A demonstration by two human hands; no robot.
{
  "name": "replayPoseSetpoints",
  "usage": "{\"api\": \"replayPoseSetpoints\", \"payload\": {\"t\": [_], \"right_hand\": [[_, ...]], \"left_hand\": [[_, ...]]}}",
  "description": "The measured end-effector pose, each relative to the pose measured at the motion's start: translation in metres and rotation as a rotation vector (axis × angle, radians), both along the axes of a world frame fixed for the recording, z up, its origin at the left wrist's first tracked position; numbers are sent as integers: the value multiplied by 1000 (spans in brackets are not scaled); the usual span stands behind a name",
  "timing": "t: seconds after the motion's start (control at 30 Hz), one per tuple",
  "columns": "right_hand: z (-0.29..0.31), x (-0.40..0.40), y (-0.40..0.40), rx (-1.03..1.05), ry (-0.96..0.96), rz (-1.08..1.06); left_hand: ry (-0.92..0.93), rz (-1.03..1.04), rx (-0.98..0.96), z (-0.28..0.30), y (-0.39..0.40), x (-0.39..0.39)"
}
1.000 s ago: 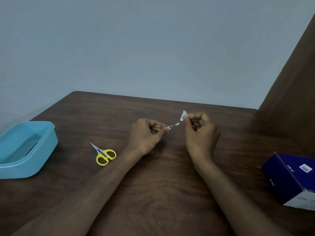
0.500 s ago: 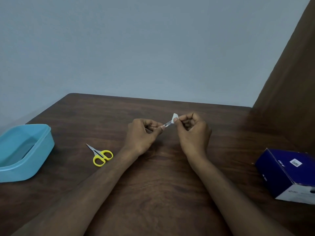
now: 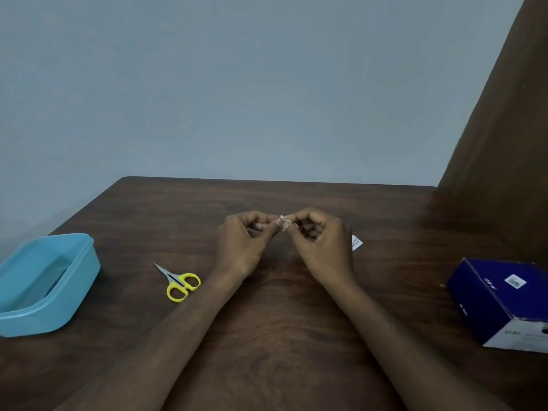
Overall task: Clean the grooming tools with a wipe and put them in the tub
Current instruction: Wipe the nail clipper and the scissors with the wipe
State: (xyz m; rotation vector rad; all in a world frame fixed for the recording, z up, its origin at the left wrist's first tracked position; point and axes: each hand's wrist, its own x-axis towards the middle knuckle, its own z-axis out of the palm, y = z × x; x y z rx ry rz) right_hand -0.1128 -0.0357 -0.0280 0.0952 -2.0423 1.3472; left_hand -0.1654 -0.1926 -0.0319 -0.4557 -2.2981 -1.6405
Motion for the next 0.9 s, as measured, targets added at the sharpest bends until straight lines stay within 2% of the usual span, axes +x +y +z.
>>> {"api": "replayPoseSetpoints", "payload": {"t": [0.1,0.17,0.47,0.63,0.9], "right_hand": [[-1,1,-5,173,82,-31],[-1,0,-5,205,83,-49],[-1,-1,1,164,63,-146],[0,0,2,177,56,-158],[1,1,-1,95,-10,-96]], "left_hand": [[8,5,9,-1,0,-1],[5,-21,21,0,0,0],[-36,-200,49,1,2,1],[-48,-230,41,2,2,2],[-130,-281,207,3,1,5]]}}
